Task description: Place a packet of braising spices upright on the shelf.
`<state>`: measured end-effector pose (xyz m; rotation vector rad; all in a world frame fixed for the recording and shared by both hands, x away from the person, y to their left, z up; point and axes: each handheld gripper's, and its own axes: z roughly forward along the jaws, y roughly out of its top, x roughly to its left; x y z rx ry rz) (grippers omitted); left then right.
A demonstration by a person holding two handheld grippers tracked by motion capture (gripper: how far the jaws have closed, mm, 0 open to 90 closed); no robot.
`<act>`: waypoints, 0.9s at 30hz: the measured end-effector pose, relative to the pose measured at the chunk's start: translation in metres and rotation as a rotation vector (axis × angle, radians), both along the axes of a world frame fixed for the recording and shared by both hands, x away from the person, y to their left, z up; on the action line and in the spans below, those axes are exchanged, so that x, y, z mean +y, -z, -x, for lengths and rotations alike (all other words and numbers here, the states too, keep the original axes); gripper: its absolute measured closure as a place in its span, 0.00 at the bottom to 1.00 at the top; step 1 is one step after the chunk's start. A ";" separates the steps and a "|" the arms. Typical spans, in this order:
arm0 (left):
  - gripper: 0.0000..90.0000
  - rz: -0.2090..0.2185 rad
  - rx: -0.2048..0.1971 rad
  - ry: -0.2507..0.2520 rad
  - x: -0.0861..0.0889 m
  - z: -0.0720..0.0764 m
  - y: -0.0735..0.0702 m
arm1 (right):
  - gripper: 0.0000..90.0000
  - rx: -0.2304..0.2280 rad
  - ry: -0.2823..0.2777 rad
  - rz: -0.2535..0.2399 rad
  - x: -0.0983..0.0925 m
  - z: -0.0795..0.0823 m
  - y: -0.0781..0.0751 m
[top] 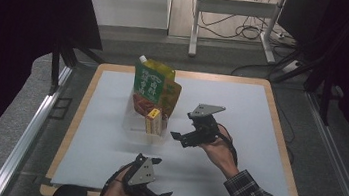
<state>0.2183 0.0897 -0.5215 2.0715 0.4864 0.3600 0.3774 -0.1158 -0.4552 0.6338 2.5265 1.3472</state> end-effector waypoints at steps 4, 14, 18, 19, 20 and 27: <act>0.00 0.004 0.000 -0.006 0.000 0.000 0.000 | 0.06 0.002 0.015 0.003 -0.009 0.002 0.002; 0.00 -0.003 0.000 -0.007 0.000 0.000 0.000 | 0.04 0.006 0.059 0.009 -0.032 0.005 0.007; 0.00 -0.004 -0.002 -0.009 0.001 0.000 0.000 | 0.03 -0.003 0.063 0.027 -0.041 0.008 0.009; 0.00 -0.003 -0.003 -0.010 0.001 0.000 -0.001 | 0.03 -0.006 0.066 0.031 -0.043 0.009 0.009; 0.00 -0.001 -0.003 -0.011 0.001 0.000 -0.001 | 0.02 -0.005 0.071 0.036 -0.046 0.010 0.009; 0.00 0.002 -0.003 -0.018 0.001 0.000 -0.001 | 0.01 -0.006 0.104 0.047 -0.061 0.012 0.007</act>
